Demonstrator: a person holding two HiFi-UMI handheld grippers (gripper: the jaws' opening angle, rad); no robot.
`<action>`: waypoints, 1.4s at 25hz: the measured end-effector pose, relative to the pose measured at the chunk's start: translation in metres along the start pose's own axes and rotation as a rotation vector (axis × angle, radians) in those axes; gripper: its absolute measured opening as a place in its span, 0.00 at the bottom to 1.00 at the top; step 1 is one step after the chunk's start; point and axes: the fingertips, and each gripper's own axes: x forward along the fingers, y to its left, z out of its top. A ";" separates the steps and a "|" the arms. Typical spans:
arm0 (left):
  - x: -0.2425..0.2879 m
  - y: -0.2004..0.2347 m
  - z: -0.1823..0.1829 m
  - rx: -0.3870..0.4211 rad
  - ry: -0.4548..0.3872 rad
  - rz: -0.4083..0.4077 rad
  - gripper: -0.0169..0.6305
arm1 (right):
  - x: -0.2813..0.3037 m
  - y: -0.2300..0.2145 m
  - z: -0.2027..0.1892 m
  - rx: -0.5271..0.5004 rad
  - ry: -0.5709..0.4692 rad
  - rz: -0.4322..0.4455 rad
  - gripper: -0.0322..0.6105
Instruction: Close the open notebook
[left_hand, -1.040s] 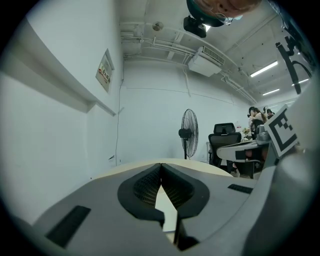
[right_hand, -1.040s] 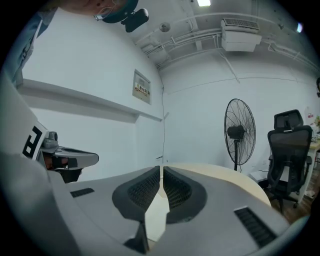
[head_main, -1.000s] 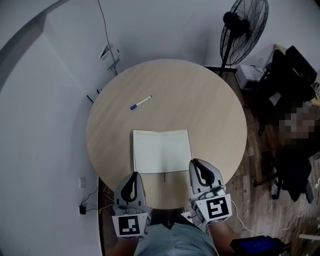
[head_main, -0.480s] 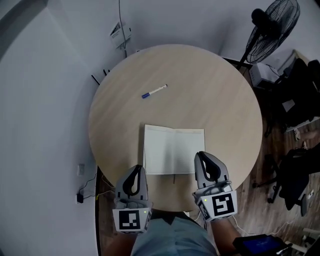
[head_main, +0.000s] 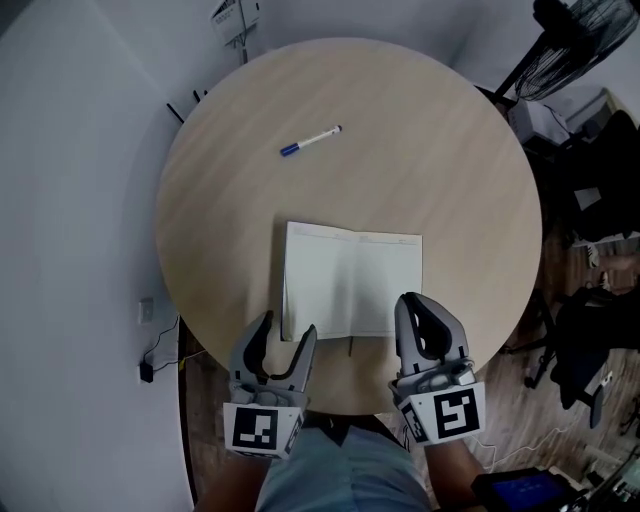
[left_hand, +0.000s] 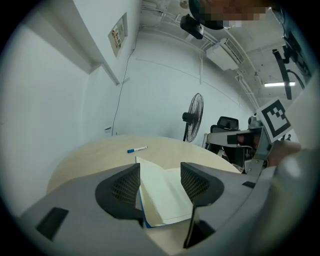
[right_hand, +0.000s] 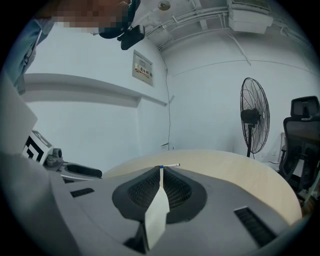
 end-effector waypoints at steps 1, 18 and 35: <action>0.003 0.003 -0.006 -0.012 0.011 -0.002 0.44 | 0.003 -0.001 -0.004 0.000 0.008 0.000 0.13; 0.036 0.010 -0.067 -0.095 0.129 -0.038 0.52 | 0.020 -0.016 -0.047 -0.001 0.095 -0.002 0.13; 0.040 -0.016 -0.062 -0.082 0.139 -0.117 0.55 | 0.013 -0.023 -0.037 0.005 0.070 -0.023 0.13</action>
